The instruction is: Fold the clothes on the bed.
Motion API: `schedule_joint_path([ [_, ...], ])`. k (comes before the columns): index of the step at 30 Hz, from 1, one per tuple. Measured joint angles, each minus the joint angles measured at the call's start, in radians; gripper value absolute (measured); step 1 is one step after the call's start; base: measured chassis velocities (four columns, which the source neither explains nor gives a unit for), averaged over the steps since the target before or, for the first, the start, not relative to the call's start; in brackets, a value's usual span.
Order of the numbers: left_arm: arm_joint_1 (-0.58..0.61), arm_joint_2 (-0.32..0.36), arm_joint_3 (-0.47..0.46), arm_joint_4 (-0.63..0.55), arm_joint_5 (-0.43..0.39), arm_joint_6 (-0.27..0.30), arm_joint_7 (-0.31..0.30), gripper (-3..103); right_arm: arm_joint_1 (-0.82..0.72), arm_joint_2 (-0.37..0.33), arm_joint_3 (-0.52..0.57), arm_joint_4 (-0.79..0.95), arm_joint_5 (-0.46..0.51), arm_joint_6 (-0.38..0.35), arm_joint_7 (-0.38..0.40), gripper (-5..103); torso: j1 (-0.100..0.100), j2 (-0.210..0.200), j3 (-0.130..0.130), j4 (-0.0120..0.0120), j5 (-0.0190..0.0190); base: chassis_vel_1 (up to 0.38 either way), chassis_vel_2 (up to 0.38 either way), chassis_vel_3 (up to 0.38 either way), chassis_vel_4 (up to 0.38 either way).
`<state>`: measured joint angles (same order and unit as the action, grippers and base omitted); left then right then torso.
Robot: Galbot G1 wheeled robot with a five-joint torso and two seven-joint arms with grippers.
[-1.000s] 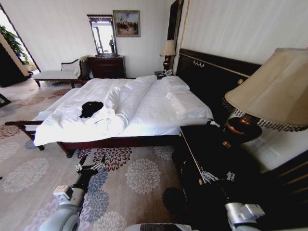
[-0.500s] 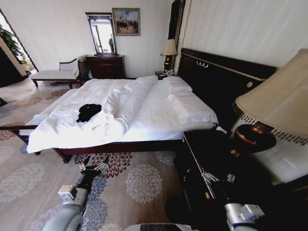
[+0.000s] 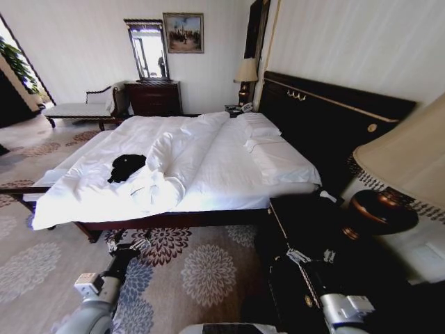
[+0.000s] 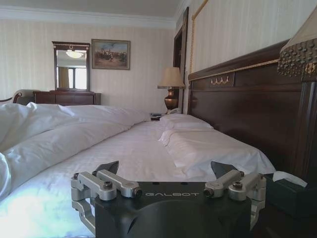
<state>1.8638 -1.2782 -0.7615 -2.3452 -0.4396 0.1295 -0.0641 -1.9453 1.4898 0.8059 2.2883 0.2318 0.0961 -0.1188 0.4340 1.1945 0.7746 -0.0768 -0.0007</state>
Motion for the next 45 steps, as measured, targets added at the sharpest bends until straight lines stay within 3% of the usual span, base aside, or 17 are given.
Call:
schedule_joint_path([
  [9, 0.007, 0.003, -0.002, -0.007, -0.001, 0.001, -0.004, 100, 0.000, 0.002, -0.007, -0.007, -0.003, 0.002, 0.001, 100, 0.000, 0.000, 0.000, 0.0001, -0.0001, -0.130, 0.127, 0.136, -0.136],
  [17, 0.019, 0.053, -0.016, -0.002, -0.001, -0.001, -0.002, 100, 0.003, -0.002, 0.000, -0.011, -0.001, -0.002, 0.008, 100, 0.000, 0.000, 0.000, 0.0001, 0.0000, -0.144, 0.141, 0.140, -0.136],
  [41, 0.024, 0.029, -0.018, -0.005, -0.001, -0.006, -0.001, 102, 0.010, 0.001, 0.005, -0.023, -0.012, -0.009, 0.021, 100, 0.000, 0.000, 0.000, 0.0000, 0.0000, -0.155, 0.157, 0.148, -0.150],
  [45, 0.022, 0.030, -0.018, -0.013, -0.005, -0.019, 0.004, 99, 0.010, 0.001, 0.007, -0.024, -0.020, -0.010, 0.023, 100, 0.000, 0.000, 0.000, -0.0001, 0.0000, -0.168, 0.141, 0.149, -0.155],
])
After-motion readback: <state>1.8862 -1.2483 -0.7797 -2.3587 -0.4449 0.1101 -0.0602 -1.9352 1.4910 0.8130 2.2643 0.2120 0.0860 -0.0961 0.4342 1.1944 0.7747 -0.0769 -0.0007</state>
